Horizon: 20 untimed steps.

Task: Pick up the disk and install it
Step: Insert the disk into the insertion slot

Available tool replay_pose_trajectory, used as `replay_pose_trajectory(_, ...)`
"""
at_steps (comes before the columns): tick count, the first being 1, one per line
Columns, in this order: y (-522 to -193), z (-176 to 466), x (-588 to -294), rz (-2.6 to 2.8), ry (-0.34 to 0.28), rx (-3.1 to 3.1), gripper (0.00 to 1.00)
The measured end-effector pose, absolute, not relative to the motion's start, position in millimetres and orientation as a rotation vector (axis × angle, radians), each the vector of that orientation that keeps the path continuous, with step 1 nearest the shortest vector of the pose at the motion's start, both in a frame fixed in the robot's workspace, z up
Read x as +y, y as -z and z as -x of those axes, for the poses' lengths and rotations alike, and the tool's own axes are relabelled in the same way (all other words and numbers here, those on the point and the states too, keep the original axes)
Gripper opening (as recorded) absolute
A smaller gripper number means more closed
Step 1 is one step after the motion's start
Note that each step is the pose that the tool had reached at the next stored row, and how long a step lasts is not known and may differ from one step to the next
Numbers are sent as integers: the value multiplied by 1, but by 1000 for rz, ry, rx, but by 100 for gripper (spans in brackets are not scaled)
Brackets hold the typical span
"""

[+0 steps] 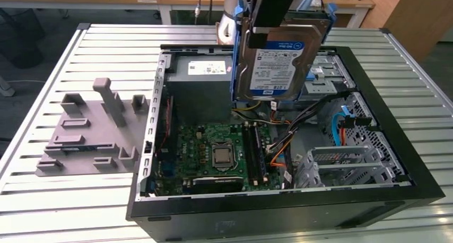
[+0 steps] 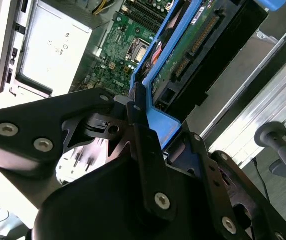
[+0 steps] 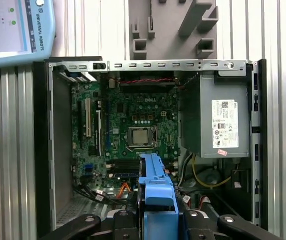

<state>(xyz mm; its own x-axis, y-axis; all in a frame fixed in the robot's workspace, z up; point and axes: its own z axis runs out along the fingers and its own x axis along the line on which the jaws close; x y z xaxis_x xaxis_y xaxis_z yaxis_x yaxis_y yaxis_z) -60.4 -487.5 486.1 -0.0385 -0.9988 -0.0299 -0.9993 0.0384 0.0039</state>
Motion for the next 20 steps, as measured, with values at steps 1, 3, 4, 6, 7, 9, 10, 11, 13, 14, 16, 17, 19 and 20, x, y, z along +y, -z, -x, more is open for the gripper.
replay_pose_trajectory(1, -486, 60, -489, 2165, -36, 2250, 36)
replay_pose_trajectory(3, -486, 60, -492, 2166, -34, 2251, 36)
replay_pose_trajectory(4, -486, 60, -494, 2167, -33, 2252, 36)
replay_pose_trajectory(6, -485, 60, -498, 2167, -32, 2252, 36)
replay_pose_trajectory(7, -485, 60, -500, 2167, -31, 2253, 36)
replay_pose_trajectory(9, -485, 60, -503, 2169, -29, 2254, 36)
replay_pose_trajectory(10, -485, 60, -503, 2169, -27, 2255, 36)
replay_pose_trajectory(11, -485, 60, -503, 2170, -26, 2255, 36)
replay_pose_trajectory(13, -485, 60, -503, 2171, -24, 2256, 36)
replay_pose_trajectory(14, -485, 60, -503, 2171, -23, 2256, 36)
replay_pose_trajectory(16, -485, 60, -503, 2171, -23, 2256, 36)
replay_pose_trajectory(17, -485, 60, -503, 2171, -23, 2256, 36)
replay_pose_trajectory(19, -485, 60, -503, 2171, -22, 2257, 36)
replay_pose_trajectory(20, -485, 60, -503, 2171, -22, 2257, 36)
